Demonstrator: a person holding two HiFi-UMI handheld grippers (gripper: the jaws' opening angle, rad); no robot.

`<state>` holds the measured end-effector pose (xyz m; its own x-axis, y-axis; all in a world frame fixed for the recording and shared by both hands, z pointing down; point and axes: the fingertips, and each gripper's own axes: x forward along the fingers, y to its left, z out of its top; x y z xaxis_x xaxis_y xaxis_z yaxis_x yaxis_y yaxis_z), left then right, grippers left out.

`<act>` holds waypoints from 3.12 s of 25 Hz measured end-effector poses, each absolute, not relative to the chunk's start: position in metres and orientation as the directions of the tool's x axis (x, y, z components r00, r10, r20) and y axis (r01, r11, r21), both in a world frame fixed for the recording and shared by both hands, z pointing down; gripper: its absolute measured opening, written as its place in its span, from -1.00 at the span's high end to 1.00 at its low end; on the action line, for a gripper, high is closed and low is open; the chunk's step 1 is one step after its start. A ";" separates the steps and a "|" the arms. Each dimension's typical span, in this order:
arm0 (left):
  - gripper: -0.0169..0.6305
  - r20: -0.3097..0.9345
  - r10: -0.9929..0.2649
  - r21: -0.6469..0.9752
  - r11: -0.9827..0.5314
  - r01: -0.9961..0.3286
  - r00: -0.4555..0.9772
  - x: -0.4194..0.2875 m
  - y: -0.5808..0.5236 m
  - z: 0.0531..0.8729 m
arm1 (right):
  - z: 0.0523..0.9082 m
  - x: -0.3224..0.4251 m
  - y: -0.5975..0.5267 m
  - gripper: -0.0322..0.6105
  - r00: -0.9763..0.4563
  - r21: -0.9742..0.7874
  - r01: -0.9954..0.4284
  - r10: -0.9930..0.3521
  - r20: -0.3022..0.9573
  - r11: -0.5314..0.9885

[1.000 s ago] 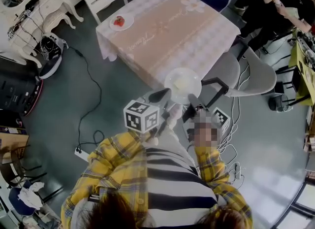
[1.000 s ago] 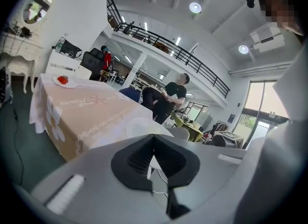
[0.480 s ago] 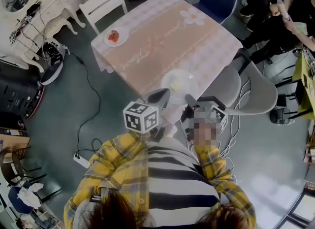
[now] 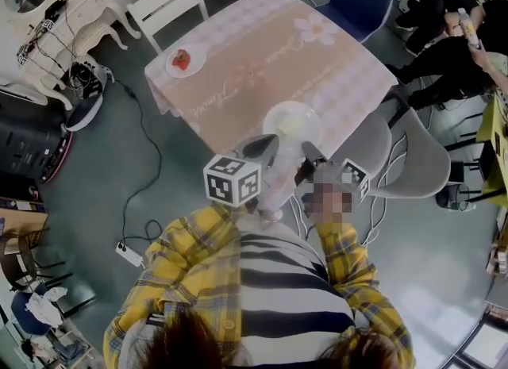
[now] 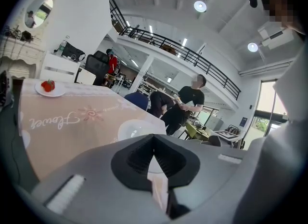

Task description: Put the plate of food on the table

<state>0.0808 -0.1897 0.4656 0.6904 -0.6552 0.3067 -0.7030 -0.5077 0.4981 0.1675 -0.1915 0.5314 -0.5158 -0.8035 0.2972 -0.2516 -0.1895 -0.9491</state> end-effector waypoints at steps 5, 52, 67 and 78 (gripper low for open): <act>0.95 0.311 -0.649 0.497 -0.512 -0.701 0.694 0.077 -0.212 0.468 | 0.540 0.162 -0.214 0.87 -0.510 -0.944 -0.255 -0.800 0.314 -0.208; 0.95 0.405 -0.521 0.552 -0.515 -0.656 0.751 0.060 -0.360 0.520 | 0.598 0.122 -0.360 0.86 -0.426 -0.880 -0.281 -0.772 0.472 -0.383; 0.95 0.398 -0.530 0.552 -0.513 -0.657 0.748 0.062 -0.351 0.517 | 0.592 0.124 -0.356 0.67 -0.413 -0.847 -0.342 -0.745 0.524 -0.407; 0.95 0.394 -0.524 0.551 -0.523 -0.651 0.755 0.069 -0.341 0.515 | 0.591 0.142 -0.338 0.68 -0.365 -0.821 -0.364 -0.744 0.560 -0.440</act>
